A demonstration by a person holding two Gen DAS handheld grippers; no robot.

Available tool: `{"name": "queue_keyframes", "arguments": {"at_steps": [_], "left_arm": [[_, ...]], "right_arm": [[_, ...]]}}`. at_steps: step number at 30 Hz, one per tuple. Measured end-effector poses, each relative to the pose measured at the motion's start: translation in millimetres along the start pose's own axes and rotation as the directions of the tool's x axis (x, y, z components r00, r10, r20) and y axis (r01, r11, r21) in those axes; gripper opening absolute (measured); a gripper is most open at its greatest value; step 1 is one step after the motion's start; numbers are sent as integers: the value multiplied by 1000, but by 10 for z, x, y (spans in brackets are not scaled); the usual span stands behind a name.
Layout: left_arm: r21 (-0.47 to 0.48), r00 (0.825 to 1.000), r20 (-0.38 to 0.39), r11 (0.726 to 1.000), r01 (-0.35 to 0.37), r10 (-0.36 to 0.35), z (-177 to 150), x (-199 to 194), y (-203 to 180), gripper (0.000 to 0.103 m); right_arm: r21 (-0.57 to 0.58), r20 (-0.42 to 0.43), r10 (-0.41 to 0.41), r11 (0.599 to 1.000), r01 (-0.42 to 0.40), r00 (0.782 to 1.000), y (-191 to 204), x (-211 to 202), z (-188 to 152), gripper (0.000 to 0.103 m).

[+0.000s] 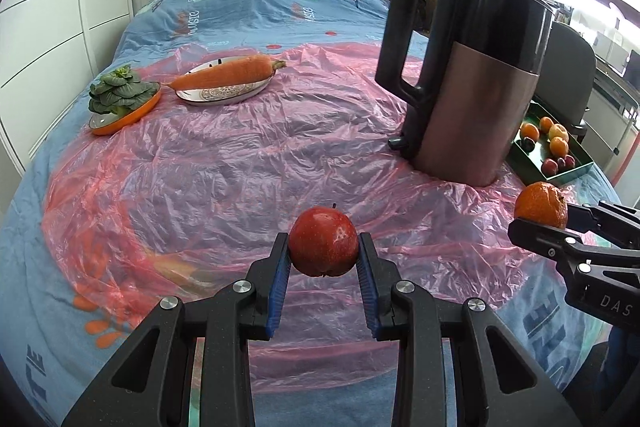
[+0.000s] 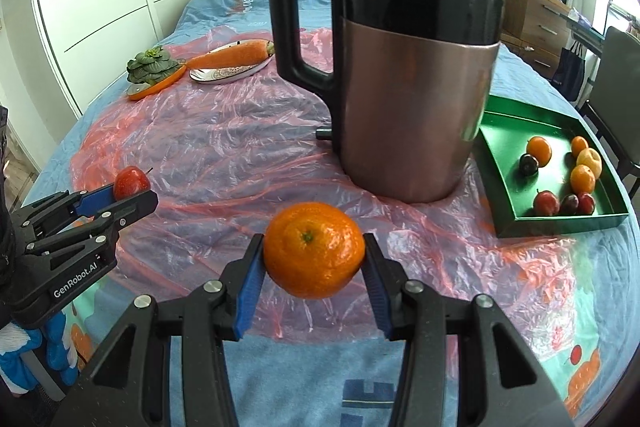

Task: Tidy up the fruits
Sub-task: 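Carry the red apple and tangerine past the kettle over the green tray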

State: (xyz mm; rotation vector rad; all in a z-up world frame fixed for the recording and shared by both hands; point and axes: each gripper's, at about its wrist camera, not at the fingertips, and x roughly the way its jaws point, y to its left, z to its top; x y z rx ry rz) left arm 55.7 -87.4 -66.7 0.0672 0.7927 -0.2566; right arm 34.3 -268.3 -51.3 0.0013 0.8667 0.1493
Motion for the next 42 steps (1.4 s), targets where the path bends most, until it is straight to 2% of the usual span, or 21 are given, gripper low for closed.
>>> {"name": "queue_keyframes", "arguments": {"at_steps": [20, 33, 42], "left_arm": [[181, 995, -64, 980, 84, -73, 115, 118, -1111, 28], [286, 986, -109, 945, 156, -129, 199, 293, -1811, 28], [344, 978, -106, 917, 204, -178, 425, 423, -2306, 28]], "right_arm": [[171, 28, -82, 982, 76, 996, -1088, -219, -239, 58], [262, 53, -172, 953, 152, 984, -1873, -327, -307, 58], [284, 90, -227, 939, 193, 970, -2327, -373, -184, 58]]}}
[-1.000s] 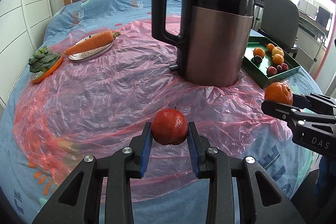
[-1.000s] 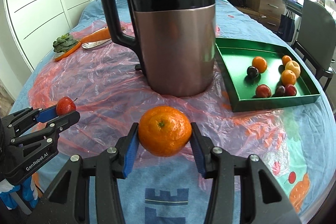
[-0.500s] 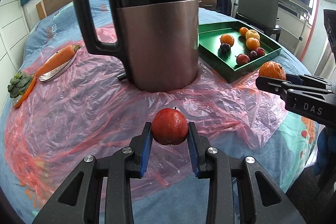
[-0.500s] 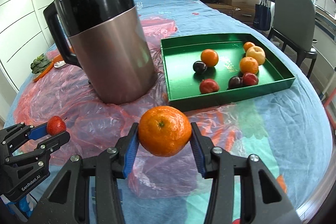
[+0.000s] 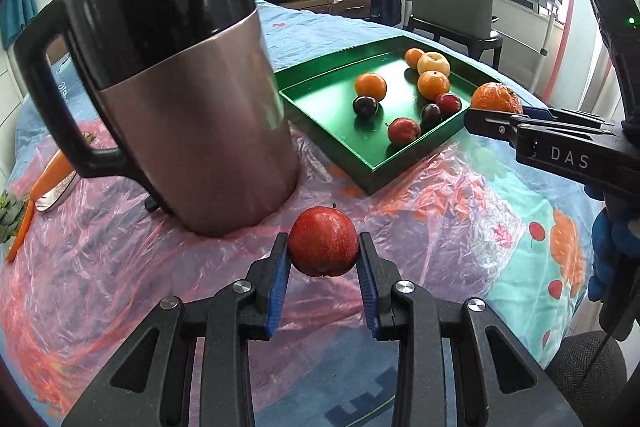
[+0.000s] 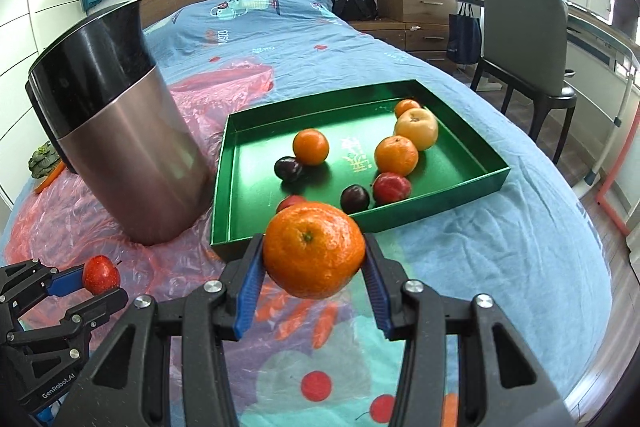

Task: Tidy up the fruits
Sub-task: 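Carry the red apple and tangerine past the kettle over the green tray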

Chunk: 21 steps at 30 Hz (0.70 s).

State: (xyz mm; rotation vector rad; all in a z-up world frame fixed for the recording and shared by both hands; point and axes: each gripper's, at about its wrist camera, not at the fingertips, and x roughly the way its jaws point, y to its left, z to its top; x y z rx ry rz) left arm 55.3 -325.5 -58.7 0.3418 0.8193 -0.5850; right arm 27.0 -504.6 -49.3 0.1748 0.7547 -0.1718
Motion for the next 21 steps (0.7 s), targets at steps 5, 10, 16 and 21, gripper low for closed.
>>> {"name": "queue_keyframes", "arguments": {"at_steps": [5, 10, 16, 21], "left_arm": [[32, 1000, 22, 999, 18, -19, 258, 120, -145, 28], [47, 999, 38, 999, 22, -24, 567, 307, -229, 28], [50, 998, 53, 999, 15, -18, 908, 605, -262, 28], [56, 998, 66, 998, -5, 1, 1123, 862, -299, 28]], "right_arm": [[0, 18, -8, 1000, 8, 1000, -164, 107, 161, 58], [1, 38, -4, 1000, 4, 999, -284, 274, 354, 58], [-19, 59, -1, 1000, 2, 998, -361, 501, 615, 58], [-39, 61, 4, 999, -1, 998, -388, 733, 785, 58]]}}
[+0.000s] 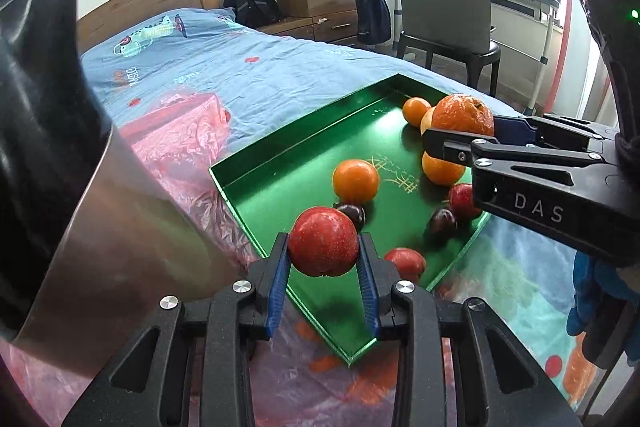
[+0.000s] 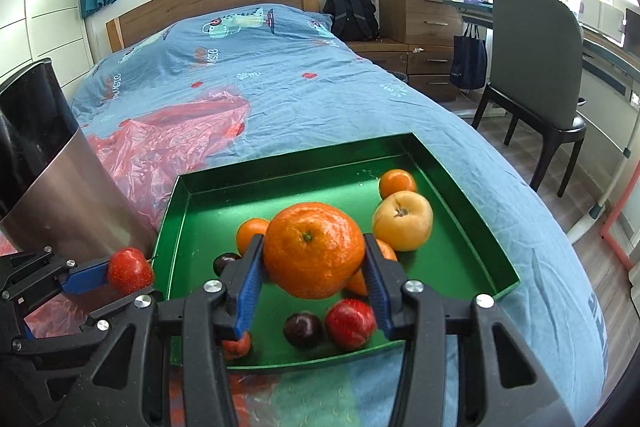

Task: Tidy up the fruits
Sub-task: 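Carry the red apple and tangerine past the kettle over the green tray, then open the left tool releasing the apple while the right tool releases the tangerine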

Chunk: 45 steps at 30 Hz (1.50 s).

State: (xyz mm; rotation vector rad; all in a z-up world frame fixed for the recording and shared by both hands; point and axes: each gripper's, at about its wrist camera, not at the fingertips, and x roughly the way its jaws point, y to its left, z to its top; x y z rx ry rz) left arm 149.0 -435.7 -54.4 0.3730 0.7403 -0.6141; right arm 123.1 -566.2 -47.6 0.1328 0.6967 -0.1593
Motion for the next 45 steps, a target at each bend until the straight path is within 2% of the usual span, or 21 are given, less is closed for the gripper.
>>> {"name": "queue_keyframes", "arguments": {"at_steps": [6, 14, 21, 28, 32, 35, 45], "left_arm": [[22, 999, 37, 999, -28, 27, 204, 237, -66, 28], [64, 999, 41, 997, -33, 31, 226, 517, -203, 28], [82, 998, 59, 996, -20, 15, 251, 618, -278, 28], [105, 998, 61, 994, 27, -34, 206, 642, -361, 31], [138, 999, 26, 990, 35, -39, 157, 710, -444, 32], [107, 999, 2, 993, 44, -45, 149, 756, -396, 32], [81, 999, 0, 996, 44, -44, 176, 738, -401, 32]], "right_arm": [[-37, -4, 5, 999, -5, 1000, 9, 285, 165, 58], [-73, -20, -18, 997, 16, 1000, -13, 686, 380, 58], [-72, -74, -7, 997, 1, 997, -45, 996, 436, 57], [19, -100, 46, 999, -45, 994, -202, 1096, 383, 58], [-34, -127, 17, 999, -22, 992, -105, 1159, 330, 58], [-64, -128, 8, 998, -16, 992, -53, 1169, 307, 58], [-79, -130, -10, 997, 0, 991, -51, 1175, 294, 58]]}}
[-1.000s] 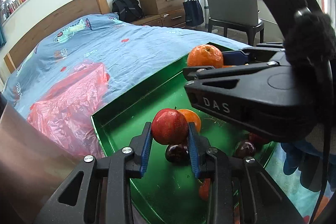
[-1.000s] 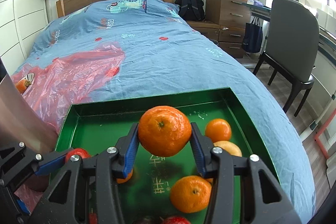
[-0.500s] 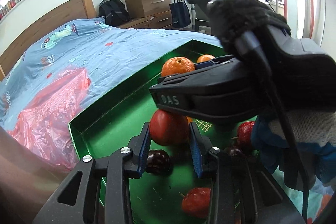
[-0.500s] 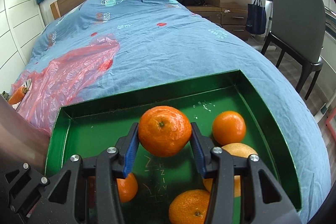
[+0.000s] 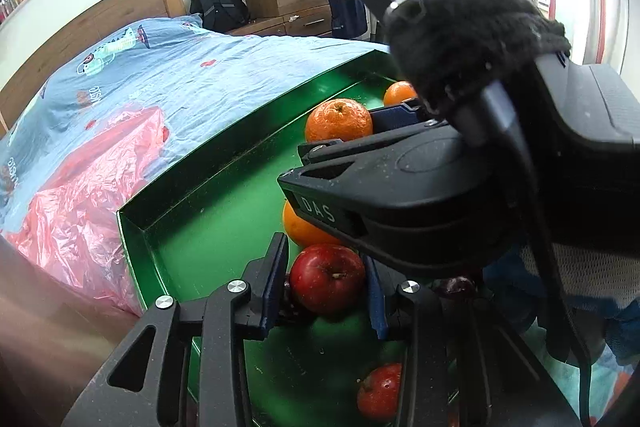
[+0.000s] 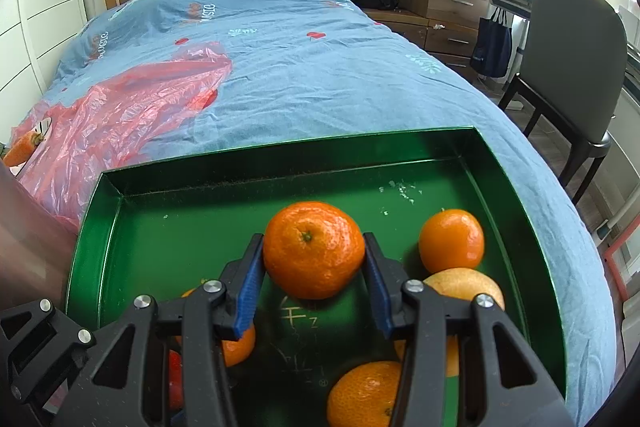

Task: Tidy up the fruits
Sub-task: 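Open the left tool releasing the apple while the right tool releases the tangerine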

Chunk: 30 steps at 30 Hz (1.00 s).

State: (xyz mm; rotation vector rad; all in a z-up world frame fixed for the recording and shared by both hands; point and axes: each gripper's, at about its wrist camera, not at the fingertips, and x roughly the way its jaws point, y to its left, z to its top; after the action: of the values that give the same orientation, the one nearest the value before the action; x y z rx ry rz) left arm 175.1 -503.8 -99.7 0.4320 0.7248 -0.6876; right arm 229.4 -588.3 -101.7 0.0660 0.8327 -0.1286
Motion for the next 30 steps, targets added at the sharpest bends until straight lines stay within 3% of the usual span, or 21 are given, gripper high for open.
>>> {"name": "queue_keyframes", "arguments": {"at_steps": [8, 10, 12, 17, 21, 30], "left_arm": [[-23, 1000, 5, 1000, 10, -10, 22, -51, 34, 40], [-27, 1000, 7, 1000, 11, -11, 24, -73, 38, 44], [-27, 1000, 9, 1000, 15, -15, 25, -92, 52, 46], [-30, 1000, 12, 999, 18, -17, 5, -164, 57, 48], [-32, 1000, 15, 999, 20, -20, -28, -247, 98, 48], [-44, 999, 26, 999, 27, -26, -111, -519, 167, 49]], "right_arm": [[-3, -1, -9, 1000, 9, 1000, 7, -6, 1, 60], [13, 7, -10, 1000, 10, 1000, -18, -23, 3, 67], [14, 15, -13, 1000, 12, 1000, -15, -44, 3, 85], [19, 20, -38, 999, 38, 999, -10, -67, 14, 89], [24, 27, -59, 998, 58, 998, -2, -97, 18, 102], [21, 31, -79, 997, 78, 996, 21, -228, 19, 103]]}}
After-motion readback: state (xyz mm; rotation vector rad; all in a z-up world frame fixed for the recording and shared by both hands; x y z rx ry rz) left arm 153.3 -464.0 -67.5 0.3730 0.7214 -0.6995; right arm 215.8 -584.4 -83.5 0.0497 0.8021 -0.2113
